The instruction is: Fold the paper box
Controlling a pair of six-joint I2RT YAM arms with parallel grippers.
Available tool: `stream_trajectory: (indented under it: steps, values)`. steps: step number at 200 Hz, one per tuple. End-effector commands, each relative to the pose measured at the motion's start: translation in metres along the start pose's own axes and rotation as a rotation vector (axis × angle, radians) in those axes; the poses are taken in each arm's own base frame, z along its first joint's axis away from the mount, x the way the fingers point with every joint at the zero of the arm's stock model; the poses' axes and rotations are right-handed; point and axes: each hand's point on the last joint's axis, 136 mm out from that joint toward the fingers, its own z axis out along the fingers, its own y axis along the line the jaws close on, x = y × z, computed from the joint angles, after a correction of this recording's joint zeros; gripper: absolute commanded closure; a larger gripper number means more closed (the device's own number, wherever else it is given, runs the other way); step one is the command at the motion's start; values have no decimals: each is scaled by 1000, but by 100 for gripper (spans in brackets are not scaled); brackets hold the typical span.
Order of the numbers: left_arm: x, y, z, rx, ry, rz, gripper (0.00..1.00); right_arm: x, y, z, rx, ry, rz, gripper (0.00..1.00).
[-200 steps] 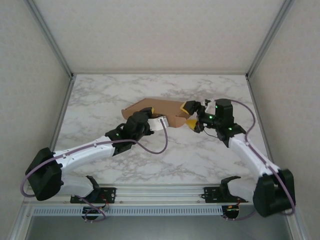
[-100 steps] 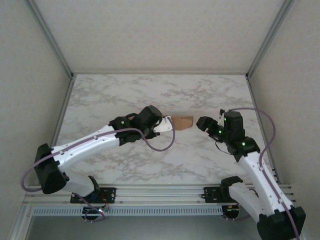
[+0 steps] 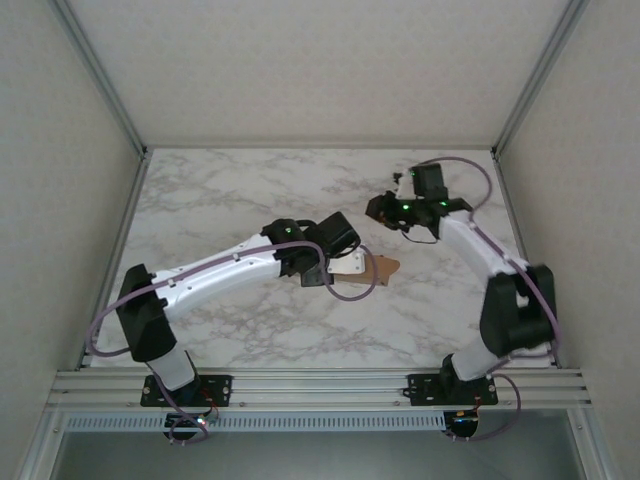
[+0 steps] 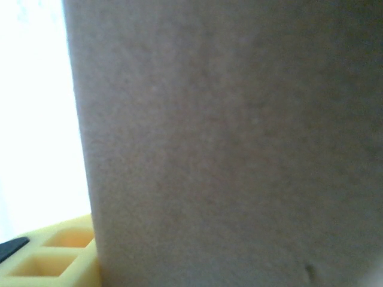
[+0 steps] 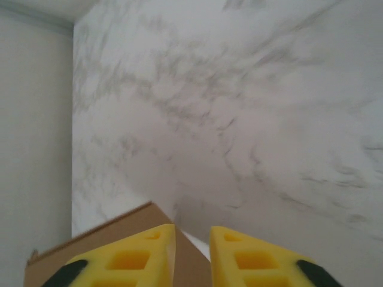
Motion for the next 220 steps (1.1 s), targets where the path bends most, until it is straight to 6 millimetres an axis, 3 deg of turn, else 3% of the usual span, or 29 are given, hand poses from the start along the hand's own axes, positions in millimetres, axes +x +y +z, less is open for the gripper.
stream_trajectory:
  steps: [1,27,46,82,91,102,107,110,176,220]
  values:
    - [2,-16,6,89,56,-7,52,30,32,28,-145,210,-80,81]
    - [-4,-15,17,94,79,-19,48,52,24,58,-147,332,-71,92]
    - [-9,-15,25,100,81,-19,45,62,19,70,-147,376,-69,92]
    - [-8,-7,48,53,123,-29,39,70,16,80,-182,398,-59,79]
    - [-11,0,49,25,120,-39,34,68,14,78,-171,389,-71,74]
    - [-18,7,45,0,97,-59,22,67,14,76,-164,382,-83,70]
    - [-21,9,43,-3,86,-65,4,66,15,76,-163,380,-86,69]
    - [-23,11,42,-6,79,-68,1,66,14,76,-159,379,-85,68]
    - [-34,26,20,-77,7,-74,0,56,16,72,-135,341,-108,59]
    - [-46,43,-17,-180,-116,-117,0,40,26,56,-98,272,-155,50]
